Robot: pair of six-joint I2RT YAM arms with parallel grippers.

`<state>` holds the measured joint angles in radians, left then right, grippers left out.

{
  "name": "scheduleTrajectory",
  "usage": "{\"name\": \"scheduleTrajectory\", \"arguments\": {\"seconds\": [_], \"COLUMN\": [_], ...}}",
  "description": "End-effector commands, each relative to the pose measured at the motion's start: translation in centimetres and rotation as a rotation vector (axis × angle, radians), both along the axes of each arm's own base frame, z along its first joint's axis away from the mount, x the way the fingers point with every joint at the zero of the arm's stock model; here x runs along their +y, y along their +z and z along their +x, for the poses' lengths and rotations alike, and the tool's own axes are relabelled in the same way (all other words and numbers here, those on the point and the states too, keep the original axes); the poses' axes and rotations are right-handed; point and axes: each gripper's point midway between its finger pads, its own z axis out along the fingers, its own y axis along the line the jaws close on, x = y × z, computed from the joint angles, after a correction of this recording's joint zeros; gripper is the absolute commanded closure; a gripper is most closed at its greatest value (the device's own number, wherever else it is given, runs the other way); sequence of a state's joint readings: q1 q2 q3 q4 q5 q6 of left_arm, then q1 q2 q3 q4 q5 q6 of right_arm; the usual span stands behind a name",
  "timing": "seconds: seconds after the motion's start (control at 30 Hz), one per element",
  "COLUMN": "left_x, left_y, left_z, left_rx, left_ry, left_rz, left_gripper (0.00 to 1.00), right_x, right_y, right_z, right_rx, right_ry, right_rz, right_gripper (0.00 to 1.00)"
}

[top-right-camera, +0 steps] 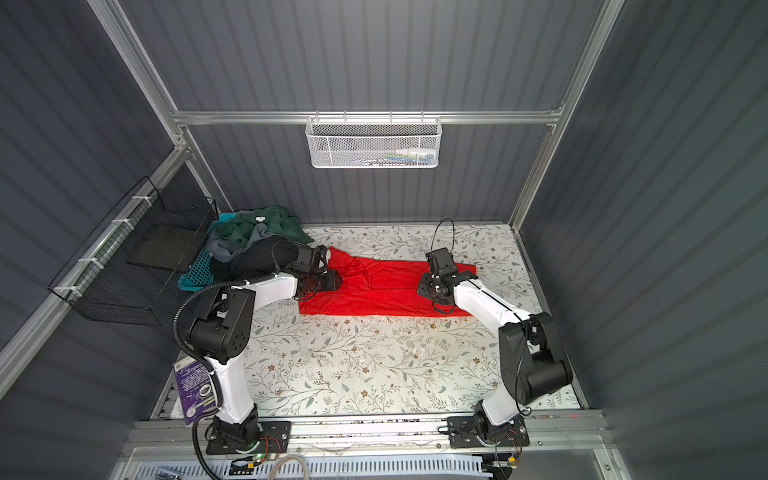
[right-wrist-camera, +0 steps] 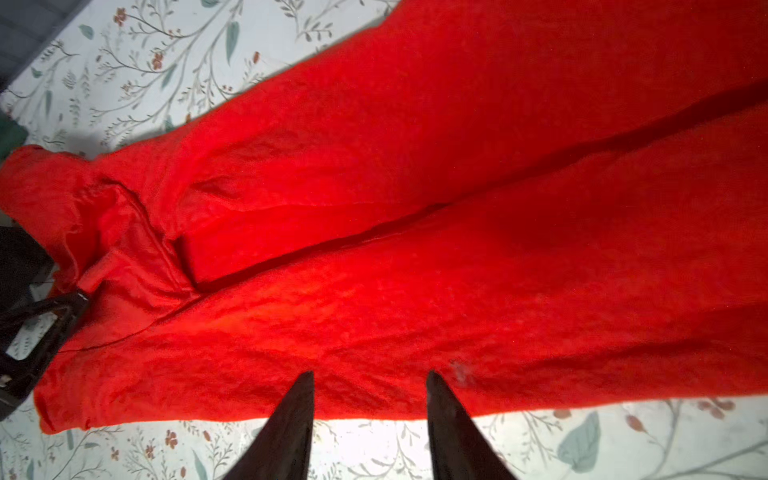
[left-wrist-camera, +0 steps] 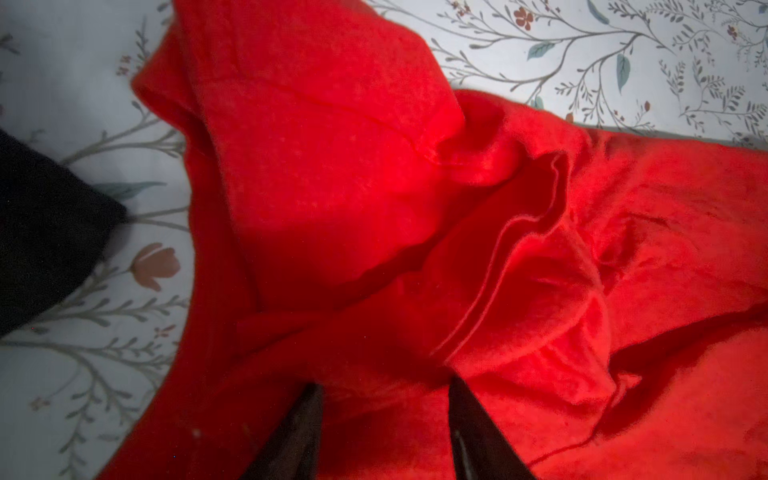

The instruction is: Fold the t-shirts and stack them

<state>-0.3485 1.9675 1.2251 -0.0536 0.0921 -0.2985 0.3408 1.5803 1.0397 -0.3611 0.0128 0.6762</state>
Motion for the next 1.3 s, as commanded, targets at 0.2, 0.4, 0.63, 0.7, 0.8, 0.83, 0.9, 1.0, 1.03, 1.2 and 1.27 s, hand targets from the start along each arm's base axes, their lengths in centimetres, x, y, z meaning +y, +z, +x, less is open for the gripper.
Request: {"name": "scheduleTrajectory", "arguments": {"seconds": [0.2,0.4,0.63,0.7,0.8,0.83,0.9,1.0,1.03,1.2,1.27], "left_x": [0.9,1.4,1.0,1.1,1.4,1.6,2.3,3.6,4.1,5.9,6.4], "left_y": [1.3,1.8,3.6,4.0,3.8,3.8,4.1,4.5,4.6,4.3,3.7], "left_z": [3.0,5.1,7.0,7.2,7.3,7.3,7.1,6.8,6.7,6.6,6.6], "left_rx": [-0.094,-0.156,-0.202,-0.223,-0.202,-0.199,-0.191,-0.178,-0.168,-0.111,-0.073], "left_ry": [0.059,0.059,0.050,0.039,0.034,0.038,0.074,0.156,0.191,0.288,0.312], "left_rz": [0.092,0.162,0.185,0.199,0.235,0.244,0.263,0.281,0.292,0.251,0.199], "left_gripper": [0.52,0.54,0.53,0.53,0.49,0.47,0.42,0.35,0.33,0.30,0.30], "right_x": [-0.5,-0.5,-1.0,-1.0,-1.0,-1.0,-1.0,-0.8,-0.8,-1.0,-1.0], "right_y": [-1.1,-1.3,-1.3,-1.3,-1.4,-1.5,-1.5,-1.5,-1.5,-1.8,-1.7], "right_z": [-0.7,-1.0,-1.4,-1.5,-1.5,-1.5,-1.6,-1.6,-1.6,-2.1,-2.1], "right_rx": [0.030,0.041,0.039,0.040,0.045,0.046,0.048,0.048,0.049,0.074,0.075], "right_ry": [-0.009,-0.005,-0.003,-0.001,0.001,0.001,0.004,0.009,0.010,0.012,0.012], "right_rz": [-0.014,-0.019,-0.037,-0.034,-0.034,-0.035,-0.033,-0.026,-0.025,-0.033,-0.036], "right_gripper": [0.56,0.57,0.57,0.56,0.56,0.56,0.56,0.56,0.56,0.56,0.56]}}
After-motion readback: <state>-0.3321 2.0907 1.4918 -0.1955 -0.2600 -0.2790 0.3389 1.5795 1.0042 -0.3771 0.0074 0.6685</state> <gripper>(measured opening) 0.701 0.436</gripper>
